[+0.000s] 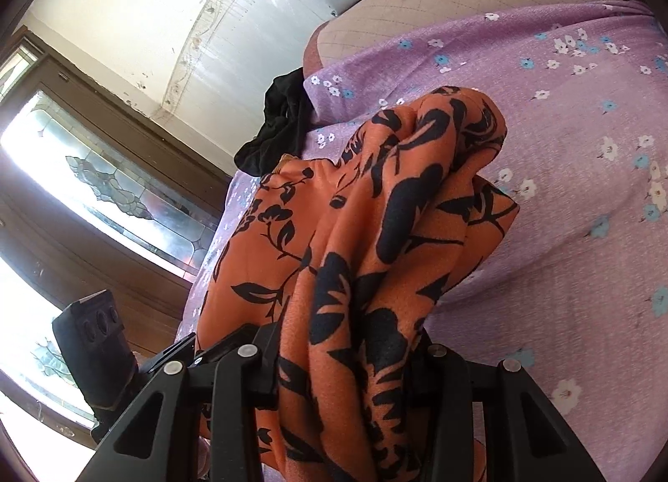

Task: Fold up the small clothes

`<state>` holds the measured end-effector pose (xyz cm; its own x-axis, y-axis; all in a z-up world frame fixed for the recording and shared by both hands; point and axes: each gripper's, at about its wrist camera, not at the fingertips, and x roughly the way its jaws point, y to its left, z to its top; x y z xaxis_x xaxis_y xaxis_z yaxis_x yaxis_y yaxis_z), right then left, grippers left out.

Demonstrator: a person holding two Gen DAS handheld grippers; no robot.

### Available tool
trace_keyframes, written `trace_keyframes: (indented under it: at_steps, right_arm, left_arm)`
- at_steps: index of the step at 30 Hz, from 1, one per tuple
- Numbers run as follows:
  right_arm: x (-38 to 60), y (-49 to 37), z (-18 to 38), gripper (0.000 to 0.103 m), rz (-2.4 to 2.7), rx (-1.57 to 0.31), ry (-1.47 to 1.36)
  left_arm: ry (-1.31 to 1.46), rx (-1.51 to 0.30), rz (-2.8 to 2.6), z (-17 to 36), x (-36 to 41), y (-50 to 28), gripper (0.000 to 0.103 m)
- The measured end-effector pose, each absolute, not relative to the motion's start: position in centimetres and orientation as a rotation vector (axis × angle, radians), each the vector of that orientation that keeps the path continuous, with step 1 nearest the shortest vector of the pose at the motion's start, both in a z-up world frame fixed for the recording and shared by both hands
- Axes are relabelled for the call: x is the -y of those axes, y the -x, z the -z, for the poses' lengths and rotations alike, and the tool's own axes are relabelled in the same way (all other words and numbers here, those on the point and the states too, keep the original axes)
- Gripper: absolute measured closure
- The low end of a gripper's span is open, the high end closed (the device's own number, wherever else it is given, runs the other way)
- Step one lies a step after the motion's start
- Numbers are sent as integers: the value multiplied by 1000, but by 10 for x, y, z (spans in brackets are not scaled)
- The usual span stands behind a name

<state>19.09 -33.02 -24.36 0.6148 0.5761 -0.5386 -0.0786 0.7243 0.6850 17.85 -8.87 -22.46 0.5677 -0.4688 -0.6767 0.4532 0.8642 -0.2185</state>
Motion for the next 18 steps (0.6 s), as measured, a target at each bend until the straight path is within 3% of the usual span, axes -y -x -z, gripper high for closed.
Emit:
trace_keyframes:
  at_steps: [14,18]
  right_arm:
    - [278,-187,272,61,-394,-880,-657]
    - [276,-186,292,61,-316,-972,-618]
  left_arm:
    - [22,-890,485,250,66,-179,66]
    - [-13,-979,425,272,67,-180,57]
